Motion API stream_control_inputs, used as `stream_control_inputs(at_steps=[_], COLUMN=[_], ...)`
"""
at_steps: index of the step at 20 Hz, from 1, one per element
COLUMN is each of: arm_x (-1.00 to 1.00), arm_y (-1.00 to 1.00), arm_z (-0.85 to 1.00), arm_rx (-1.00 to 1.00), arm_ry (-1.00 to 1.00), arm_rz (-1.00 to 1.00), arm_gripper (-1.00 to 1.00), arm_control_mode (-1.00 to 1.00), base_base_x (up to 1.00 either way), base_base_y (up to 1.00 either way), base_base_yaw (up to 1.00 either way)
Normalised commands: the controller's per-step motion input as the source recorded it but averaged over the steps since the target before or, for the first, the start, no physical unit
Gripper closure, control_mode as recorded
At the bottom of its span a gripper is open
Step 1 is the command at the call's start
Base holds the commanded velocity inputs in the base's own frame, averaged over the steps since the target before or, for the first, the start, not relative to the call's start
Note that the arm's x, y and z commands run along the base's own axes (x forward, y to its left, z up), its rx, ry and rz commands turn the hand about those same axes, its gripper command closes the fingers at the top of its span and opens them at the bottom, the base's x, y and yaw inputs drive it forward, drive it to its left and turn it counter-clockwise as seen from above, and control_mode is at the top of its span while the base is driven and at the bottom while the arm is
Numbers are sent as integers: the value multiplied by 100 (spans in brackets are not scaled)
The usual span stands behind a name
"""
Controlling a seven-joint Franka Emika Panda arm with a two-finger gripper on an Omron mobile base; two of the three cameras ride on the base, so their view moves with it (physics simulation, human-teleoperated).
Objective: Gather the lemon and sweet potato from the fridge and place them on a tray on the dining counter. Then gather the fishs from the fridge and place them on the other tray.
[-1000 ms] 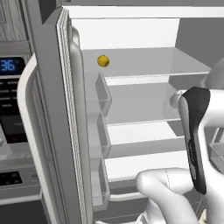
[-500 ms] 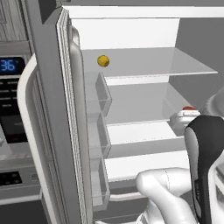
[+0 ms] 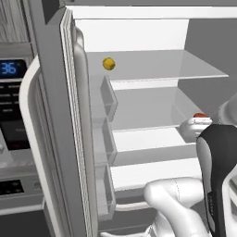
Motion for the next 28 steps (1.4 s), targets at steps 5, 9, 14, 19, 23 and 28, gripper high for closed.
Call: stream_control_inputs(at_steps=[5,9,14,19,23,28], arm_x=[0,0,0,0,0,0], arm_y=[0,0,0,0,0,0], arm_z=[0,0,0,0,0,0], arm_rx=[0,0,0,0,0,0], arm_ry=[0,0,0,0,0,0], arm_rz=[0,0,0,0,0,0], arm_gripper=[100,100,100,100,100,100], arm_control_mode=[100,100,100,100,100,100], base_base_x=[-49,-55,-72,-95,-77,-49], base_base_y=[13,23,16,2,0,-6], base_base_yaw=[-21,-32,-37,-41,-51,-56])
